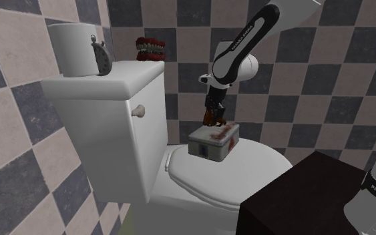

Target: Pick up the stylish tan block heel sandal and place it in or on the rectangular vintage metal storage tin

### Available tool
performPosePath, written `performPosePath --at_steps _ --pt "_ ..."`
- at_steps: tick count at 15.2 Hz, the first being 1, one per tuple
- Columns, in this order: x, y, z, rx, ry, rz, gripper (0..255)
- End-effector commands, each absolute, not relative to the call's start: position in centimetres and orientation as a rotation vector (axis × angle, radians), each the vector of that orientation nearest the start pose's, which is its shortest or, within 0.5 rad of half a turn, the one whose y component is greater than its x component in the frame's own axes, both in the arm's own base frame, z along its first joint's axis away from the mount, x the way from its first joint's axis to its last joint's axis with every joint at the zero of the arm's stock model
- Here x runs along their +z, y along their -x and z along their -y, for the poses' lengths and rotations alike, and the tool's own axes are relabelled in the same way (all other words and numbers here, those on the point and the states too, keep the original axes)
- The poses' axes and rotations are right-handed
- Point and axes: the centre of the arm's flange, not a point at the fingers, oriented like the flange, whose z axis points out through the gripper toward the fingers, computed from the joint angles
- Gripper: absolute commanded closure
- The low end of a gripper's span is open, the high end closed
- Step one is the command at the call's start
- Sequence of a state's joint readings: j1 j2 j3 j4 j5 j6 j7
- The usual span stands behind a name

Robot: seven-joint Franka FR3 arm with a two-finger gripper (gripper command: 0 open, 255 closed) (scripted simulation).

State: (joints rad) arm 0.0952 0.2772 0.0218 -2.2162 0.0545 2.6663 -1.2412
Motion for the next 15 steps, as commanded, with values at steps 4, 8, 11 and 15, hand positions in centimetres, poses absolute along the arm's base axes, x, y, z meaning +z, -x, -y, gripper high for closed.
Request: performPosePath --at_steps 4,8,11,15 --pt "26.1 -56.3 -6.1 -0.246 2.535 1.935 0" --pt "27.6 -56.0 -6.1 -0.246 2.535 1.935 0" --pt "31.3 -55.4 -5.9 -0.246 2.535 1.935 0" --pt "31.3 -55.4 -5.9 -0.246 2.535 1.935 0"
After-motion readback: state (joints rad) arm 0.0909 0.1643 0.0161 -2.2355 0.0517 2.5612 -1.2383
